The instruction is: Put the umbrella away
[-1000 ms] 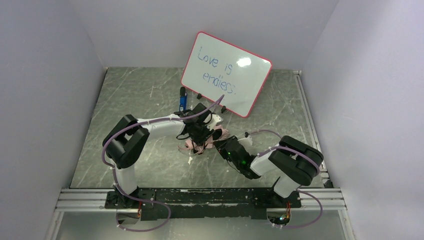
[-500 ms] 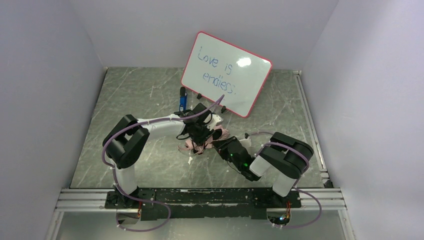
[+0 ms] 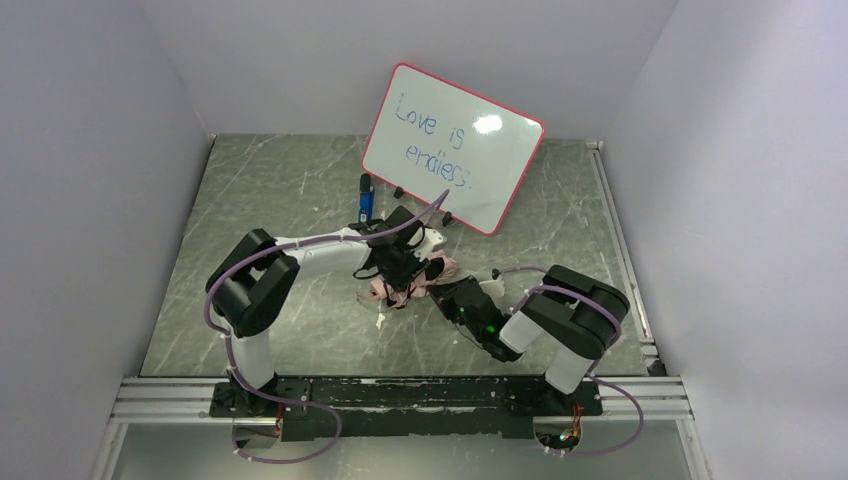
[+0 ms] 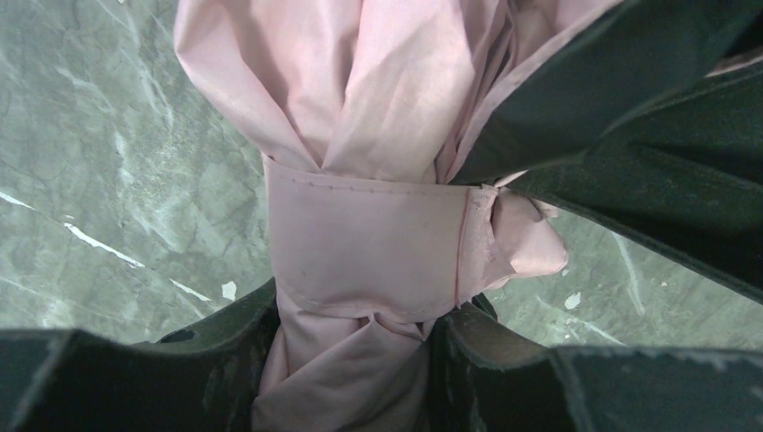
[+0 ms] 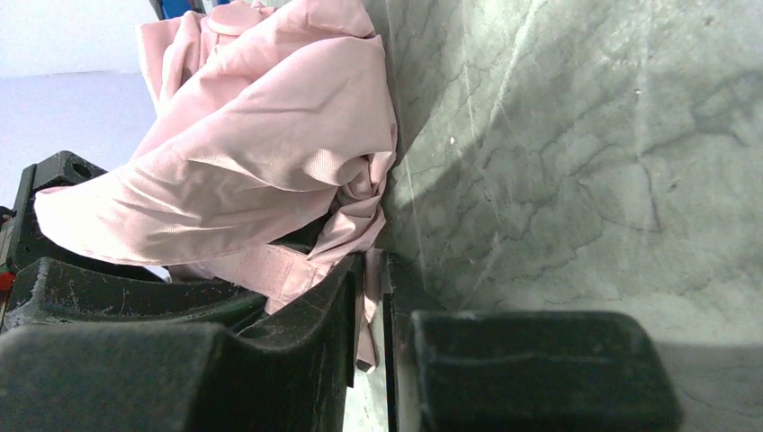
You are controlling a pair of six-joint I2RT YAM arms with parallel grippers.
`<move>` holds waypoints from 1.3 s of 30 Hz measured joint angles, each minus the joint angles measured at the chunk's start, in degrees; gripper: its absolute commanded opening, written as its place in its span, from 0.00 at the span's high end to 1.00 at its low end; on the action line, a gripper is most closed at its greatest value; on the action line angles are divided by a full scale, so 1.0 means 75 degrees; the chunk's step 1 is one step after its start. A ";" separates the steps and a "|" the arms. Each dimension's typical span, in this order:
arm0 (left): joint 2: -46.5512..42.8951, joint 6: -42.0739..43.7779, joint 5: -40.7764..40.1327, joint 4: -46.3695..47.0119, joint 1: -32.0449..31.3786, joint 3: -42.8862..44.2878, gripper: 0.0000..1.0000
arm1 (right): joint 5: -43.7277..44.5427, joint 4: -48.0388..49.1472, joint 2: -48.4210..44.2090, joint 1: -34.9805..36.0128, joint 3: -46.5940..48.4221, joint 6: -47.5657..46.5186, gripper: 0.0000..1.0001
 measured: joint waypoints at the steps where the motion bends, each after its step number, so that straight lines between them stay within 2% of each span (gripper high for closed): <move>1: 0.0003 0.0000 0.0000 0.0000 0.0000 0.0000 0.95 | 0.0020 0.0000 0.0003 -0.0003 0.0006 -0.0009 0.80; 2: 0.0015 0.0000 -0.0003 0.0000 0.0000 0.0000 0.95 | 0.0020 0.0015 0.0015 -0.0009 0.0012 -0.0020 0.81; 7: 0.0015 0.0000 -0.0006 -0.0003 -0.0003 0.0000 0.95 | -0.0012 0.0478 0.0396 -0.0105 0.0055 -0.0087 1.00; 20: 0.0012 -0.0090 -0.0143 -0.0009 -0.0038 0.0009 0.95 | -0.0195 0.1746 0.0560 -0.0172 -0.0606 -0.1008 1.00; 30: -0.0003 -0.0169 -0.0221 -0.0009 -0.0064 0.0009 0.95 | -0.0504 0.1341 -0.0583 -0.0181 -0.0985 -0.1754 1.00; 39: 0.0026 -0.0169 -0.0224 -0.0020 -0.0122 0.0044 0.95 | -0.0670 0.1443 -0.1008 -0.0020 -0.1256 -0.2372 1.00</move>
